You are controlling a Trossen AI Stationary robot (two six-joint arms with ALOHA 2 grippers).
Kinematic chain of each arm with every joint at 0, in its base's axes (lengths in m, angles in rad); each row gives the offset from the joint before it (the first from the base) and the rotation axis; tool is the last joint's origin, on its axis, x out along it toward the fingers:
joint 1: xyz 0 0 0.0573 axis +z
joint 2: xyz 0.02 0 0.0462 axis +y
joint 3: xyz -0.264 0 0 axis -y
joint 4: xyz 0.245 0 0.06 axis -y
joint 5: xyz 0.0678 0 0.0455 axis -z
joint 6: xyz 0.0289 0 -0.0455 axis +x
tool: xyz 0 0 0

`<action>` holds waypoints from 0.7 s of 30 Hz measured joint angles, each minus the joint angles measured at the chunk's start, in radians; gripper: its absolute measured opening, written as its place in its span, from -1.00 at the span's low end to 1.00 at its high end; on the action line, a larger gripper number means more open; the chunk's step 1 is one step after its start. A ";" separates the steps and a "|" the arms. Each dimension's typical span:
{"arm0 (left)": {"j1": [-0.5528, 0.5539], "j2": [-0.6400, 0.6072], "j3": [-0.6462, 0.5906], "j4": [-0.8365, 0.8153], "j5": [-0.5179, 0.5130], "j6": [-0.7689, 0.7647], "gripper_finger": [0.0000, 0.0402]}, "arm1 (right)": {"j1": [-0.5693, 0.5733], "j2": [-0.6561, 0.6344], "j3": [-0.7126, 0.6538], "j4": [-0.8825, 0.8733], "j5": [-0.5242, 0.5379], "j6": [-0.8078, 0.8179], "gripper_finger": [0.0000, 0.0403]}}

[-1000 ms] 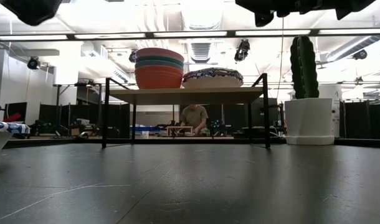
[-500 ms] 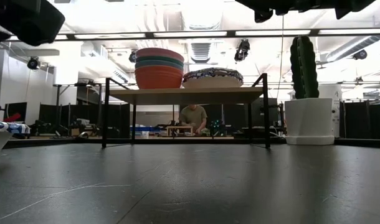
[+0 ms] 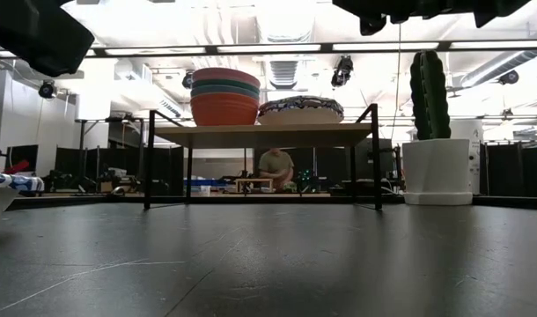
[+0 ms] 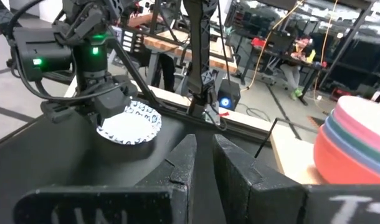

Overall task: Place and stack bowls onto a shelf
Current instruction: Stack the white bowl on top of the white bowl on the shelf

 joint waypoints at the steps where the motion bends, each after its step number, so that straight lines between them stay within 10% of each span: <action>1: 0.002 0.000 0.006 -0.004 0.013 0.023 -0.96 | 0.000 0.000 0.000 -0.006 0.000 0.007 -0.79; 11: 0.003 0.002 0.287 -0.004 -0.014 0.466 -1.00 | 0.004 -0.001 0.000 -0.044 -0.010 0.085 -0.79; 21: 0.036 0.002 0.620 -0.161 -0.645 1.035 -1.00 | 0.064 -0.130 0.000 -0.252 -0.083 0.158 -0.79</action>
